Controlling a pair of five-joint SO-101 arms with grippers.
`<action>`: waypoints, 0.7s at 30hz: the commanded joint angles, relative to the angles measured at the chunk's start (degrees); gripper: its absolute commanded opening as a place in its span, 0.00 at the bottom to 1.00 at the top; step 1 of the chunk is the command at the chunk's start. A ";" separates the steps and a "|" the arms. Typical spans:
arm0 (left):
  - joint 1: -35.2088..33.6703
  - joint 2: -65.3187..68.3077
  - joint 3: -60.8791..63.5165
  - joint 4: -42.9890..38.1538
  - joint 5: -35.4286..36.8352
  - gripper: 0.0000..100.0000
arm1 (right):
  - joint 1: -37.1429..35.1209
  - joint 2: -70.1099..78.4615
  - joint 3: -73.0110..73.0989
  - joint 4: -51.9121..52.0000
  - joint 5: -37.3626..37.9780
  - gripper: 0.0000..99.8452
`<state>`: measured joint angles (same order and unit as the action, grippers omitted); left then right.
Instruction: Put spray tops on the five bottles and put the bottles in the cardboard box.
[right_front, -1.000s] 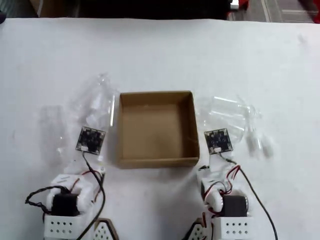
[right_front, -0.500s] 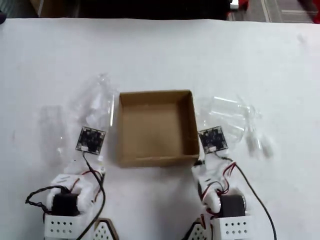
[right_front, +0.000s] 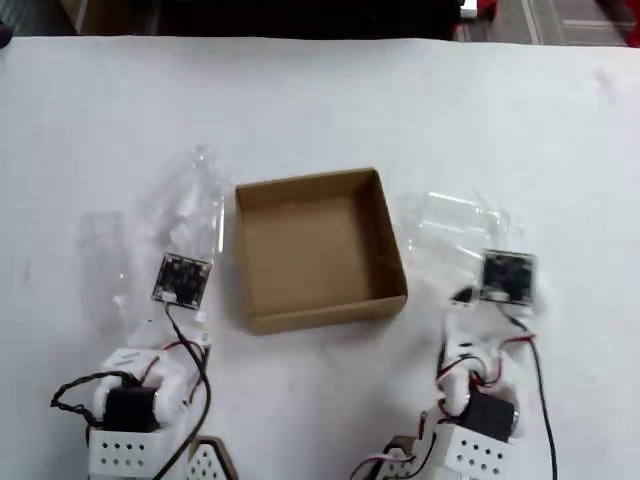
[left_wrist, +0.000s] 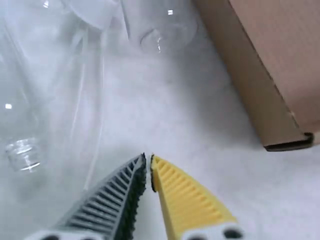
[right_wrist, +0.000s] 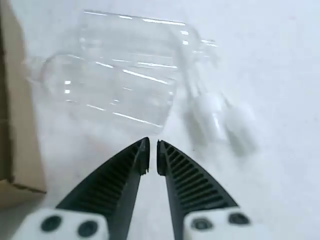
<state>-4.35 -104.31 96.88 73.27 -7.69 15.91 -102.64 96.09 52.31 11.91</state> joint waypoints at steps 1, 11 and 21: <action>0.13 -0.40 0.09 0.18 0.18 0.02 | 5.93 -0.48 -0.88 -1.10 -0.09 0.02; 0.13 -0.40 0.09 0.53 0.62 0.02 | -11.30 -0.31 0.79 -1.01 -0.09 0.02; 0.13 -0.40 0.09 0.53 0.62 0.02 | -9.71 -0.22 0.79 -1.01 -0.09 0.02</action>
<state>-4.35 -104.31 96.88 73.27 -7.69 5.71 -102.64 96.35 52.31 11.91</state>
